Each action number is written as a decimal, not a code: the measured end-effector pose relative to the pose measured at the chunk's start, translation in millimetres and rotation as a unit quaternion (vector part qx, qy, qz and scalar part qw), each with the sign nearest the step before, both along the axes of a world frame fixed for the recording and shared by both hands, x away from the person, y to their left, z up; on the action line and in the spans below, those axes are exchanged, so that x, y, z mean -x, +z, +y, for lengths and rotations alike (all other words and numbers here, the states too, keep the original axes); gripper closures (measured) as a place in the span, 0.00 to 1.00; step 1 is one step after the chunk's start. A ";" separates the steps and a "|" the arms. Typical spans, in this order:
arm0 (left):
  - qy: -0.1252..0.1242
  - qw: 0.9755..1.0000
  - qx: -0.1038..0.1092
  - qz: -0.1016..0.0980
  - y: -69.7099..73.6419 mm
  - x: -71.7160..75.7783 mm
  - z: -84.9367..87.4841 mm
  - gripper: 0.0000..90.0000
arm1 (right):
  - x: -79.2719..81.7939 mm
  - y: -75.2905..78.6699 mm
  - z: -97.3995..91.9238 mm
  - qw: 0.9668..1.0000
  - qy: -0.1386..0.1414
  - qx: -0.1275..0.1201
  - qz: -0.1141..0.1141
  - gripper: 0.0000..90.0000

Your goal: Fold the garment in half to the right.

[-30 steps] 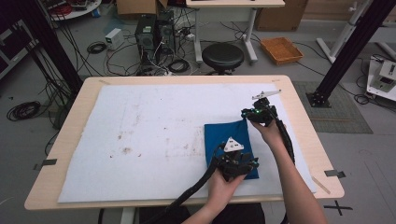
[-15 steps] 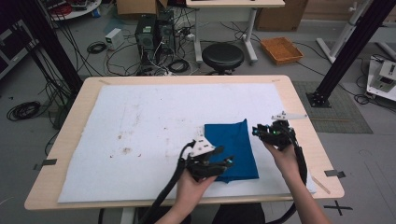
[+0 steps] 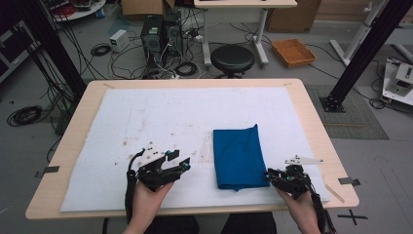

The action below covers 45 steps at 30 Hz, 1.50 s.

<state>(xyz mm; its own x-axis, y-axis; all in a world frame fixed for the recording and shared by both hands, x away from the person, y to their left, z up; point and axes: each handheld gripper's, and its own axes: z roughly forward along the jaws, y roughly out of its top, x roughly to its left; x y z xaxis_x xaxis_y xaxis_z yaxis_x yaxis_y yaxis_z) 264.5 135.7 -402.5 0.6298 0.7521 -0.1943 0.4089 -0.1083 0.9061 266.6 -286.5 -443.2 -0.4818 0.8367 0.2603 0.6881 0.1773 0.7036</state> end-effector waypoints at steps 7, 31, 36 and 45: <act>0.013 1.000 0.000 0.006 -4.9 2.6 13.5 0.54 | 8.2 0.0 -8.9 1.000 -0.010 -0.002 -0.006 1.00; 0.021 1.000 -0.003 0.006 -6.3 4.0 20.3 0.54 | 21.8 -0.9 -13.3 1.000 -0.018 -0.020 0.004 0.98; 0.018 1.000 -0.006 0.007 -8.1 2.3 20.2 0.54 | 8.9 8.8 -17.2 0.999 -0.033 -0.023 -0.010 0.86; 0.022 1.000 -0.009 0.010 -11.8 -0.7 21.7 0.52 | -87.6 38.7 -0.5 0.996 -0.055 -0.039 -0.058 0.82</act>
<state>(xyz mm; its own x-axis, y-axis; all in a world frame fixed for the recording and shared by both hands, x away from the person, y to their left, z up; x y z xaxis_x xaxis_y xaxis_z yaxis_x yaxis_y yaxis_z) 265.2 157.3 -414.3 0.5924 0.7820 -0.1937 0.4321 -0.1054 0.8957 354.2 -287.0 -404.5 -0.4187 0.8658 0.2741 0.6134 0.0471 0.7884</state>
